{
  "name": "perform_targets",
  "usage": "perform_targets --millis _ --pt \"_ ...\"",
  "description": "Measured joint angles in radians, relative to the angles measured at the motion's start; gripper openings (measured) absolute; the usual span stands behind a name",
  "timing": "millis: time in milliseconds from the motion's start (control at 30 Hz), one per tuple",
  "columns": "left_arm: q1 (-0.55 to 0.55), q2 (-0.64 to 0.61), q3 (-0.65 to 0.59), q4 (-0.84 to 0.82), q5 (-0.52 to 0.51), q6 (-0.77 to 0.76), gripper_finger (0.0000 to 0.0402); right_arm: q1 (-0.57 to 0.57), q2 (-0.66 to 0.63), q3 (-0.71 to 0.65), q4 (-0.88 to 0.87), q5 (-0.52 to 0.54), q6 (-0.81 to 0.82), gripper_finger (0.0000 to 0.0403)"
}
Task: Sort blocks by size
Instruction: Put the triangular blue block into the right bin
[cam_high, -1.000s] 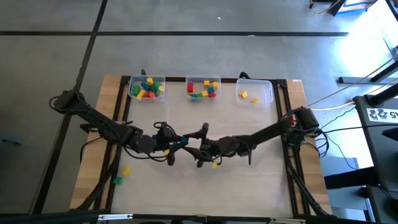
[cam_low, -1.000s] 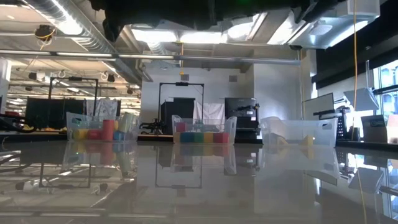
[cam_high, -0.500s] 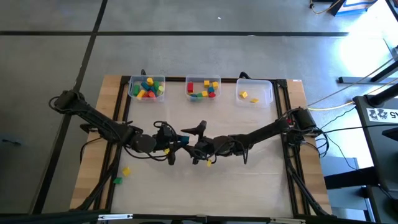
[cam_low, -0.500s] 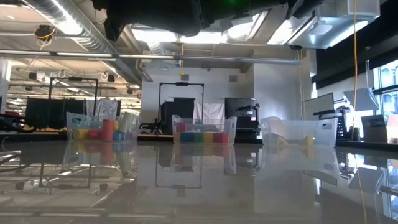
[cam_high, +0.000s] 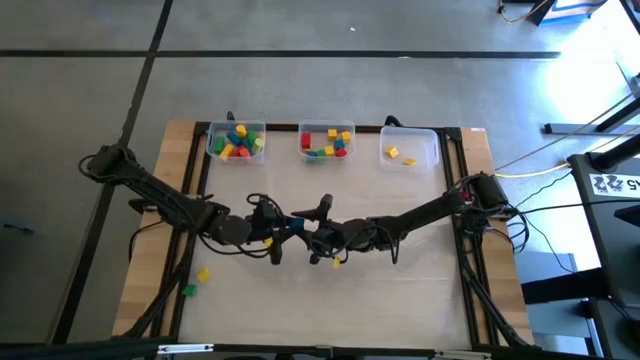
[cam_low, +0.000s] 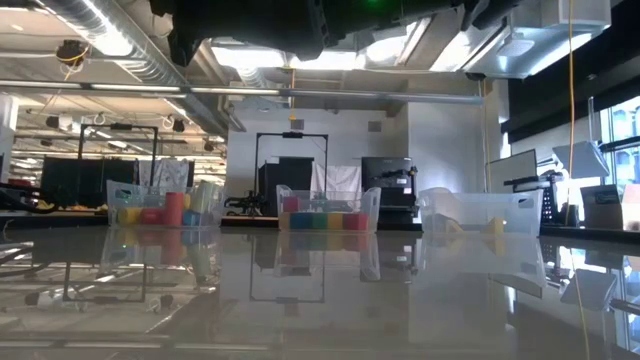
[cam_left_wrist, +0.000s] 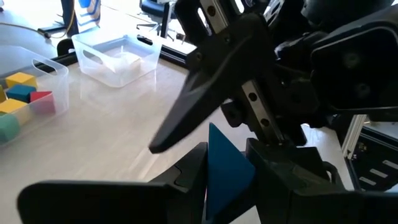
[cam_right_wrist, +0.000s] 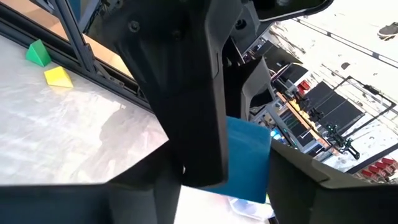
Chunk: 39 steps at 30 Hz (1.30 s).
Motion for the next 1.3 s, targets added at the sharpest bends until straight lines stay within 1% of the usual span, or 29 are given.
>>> perform_targets --millis 167,267,567,700,867,933,1133,1300 --pt "0.000 0.000 0.000 -0.004 0.000 0.004 0.0098 0.000 0.000 0.000 0.000 -0.009 0.007 0.0168" --pt "0.000 0.000 0.000 -0.004 0.000 0.005 0.0098 0.000 0.000 0.000 0.001 -0.009 0.009 0.0155" --pt "0.000 0.000 0.000 -0.005 0.000 0.003 0.0098 0.000 0.000 0.000 0.000 -0.010 0.007 0.0153" --pt "0.000 0.000 0.000 -0.005 0.000 0.002 0.0098 0.000 0.000 0.000 0.000 -0.009 0.005 0.0146" --pt "0.000 0.000 0.000 -0.003 0.007 0.034 0.0100 0.000 0.000 0.000 0.000 -0.009 0.001 0.0144" --pt "0.000 0.000 0.000 -0.002 0.008 0.034 0.0109 0.000 0.000 0.000 0.000 -0.008 0.000 0.0144" --pt "0.000 0.000 0.000 -0.003 0.025 0.042 0.0158 0.000 0.000 0.000 -0.002 -0.006 -0.007 0.0134" --pt "-0.001 0.000 0.000 -0.007 0.029 0.052 0.0173 0.000 0.000 -0.001 -0.002 -0.009 -0.005 0.0126"
